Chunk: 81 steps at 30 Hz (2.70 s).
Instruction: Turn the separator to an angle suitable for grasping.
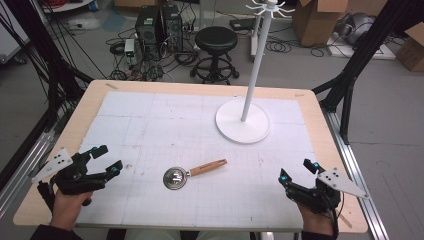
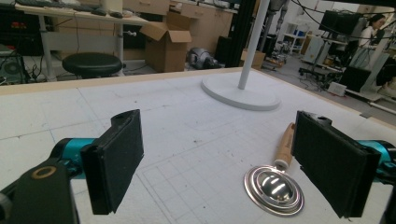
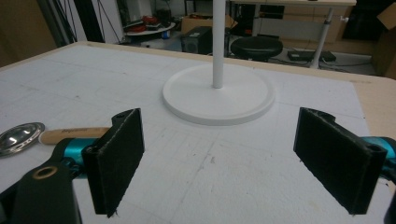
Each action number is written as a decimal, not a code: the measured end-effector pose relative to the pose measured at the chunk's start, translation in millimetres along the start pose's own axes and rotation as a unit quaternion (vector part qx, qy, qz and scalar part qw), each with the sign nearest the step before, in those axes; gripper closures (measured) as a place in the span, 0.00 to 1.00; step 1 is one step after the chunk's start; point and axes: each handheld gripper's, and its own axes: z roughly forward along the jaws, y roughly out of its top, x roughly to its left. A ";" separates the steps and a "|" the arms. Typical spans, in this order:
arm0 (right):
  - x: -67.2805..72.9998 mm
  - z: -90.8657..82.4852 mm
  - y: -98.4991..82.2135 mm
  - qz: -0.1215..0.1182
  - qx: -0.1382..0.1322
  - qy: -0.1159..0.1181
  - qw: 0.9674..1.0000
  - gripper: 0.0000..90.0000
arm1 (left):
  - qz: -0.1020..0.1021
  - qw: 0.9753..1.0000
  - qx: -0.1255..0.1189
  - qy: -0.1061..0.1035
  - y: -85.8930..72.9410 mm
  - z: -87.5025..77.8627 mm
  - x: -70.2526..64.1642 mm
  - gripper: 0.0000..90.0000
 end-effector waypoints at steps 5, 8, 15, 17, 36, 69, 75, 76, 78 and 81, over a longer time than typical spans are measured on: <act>-1.0 0.0 -0.7 0.002 0.001 -0.001 1.000 0.16 | -0.003 1.000 -0.001 0.001 -0.4 0.2 1.2 0.19; -1.9 0.8 -1.0 0.004 -0.001 -0.001 1.000 0.16 | -0.005 1.000 -0.001 0.003 -0.9 0.8 1.7 0.19; 2.3 27.0 0.1 0.022 0.020 0.026 0.999 0.29 | -0.005 1.000 0.006 0.004 -2.6 1.8 1.4 0.19; 4.7 37.9 -0.7 0.018 0.030 0.050 0.998 0.34 | -0.004 1.000 0.006 0.003 -2.6 2.2 1.2 0.19; 68.0 166.7 -15.9 -0.023 0.220 0.091 0.971 0.99 | -0.010 1.000 0.006 0.009 -3.0 -1.4 8.6 0.20; 124.5 182.0 3.2 -0.037 0.168 0.191 0.966 0.90 | -0.008 1.000 0.021 -0.007 -4.0 3.1 6.2 0.20; 80.4 118.7 14.5 -0.016 0.112 0.145 0.983 0.67 | -0.007 1.000 0.017 -0.010 -3.1 3.5 3.3 0.20; 80.4 118.7 14.5 -0.016 0.112 0.145 0.983 0.67 | -0.007 1.000 0.017 -0.010 -3.1 3.5 3.3 0.20; 66.4 97.5 14.0 -0.006 0.094 0.127 0.987 0.57 | -0.008 1.000 0.015 -0.010 -2.8 3.4 3.0 0.20; 46.2 59.1 12.3 -0.002 0.064 0.085 0.994 0.36 | -0.010 1.000 0.009 -0.018 -2.2 3.0 2.2 0.20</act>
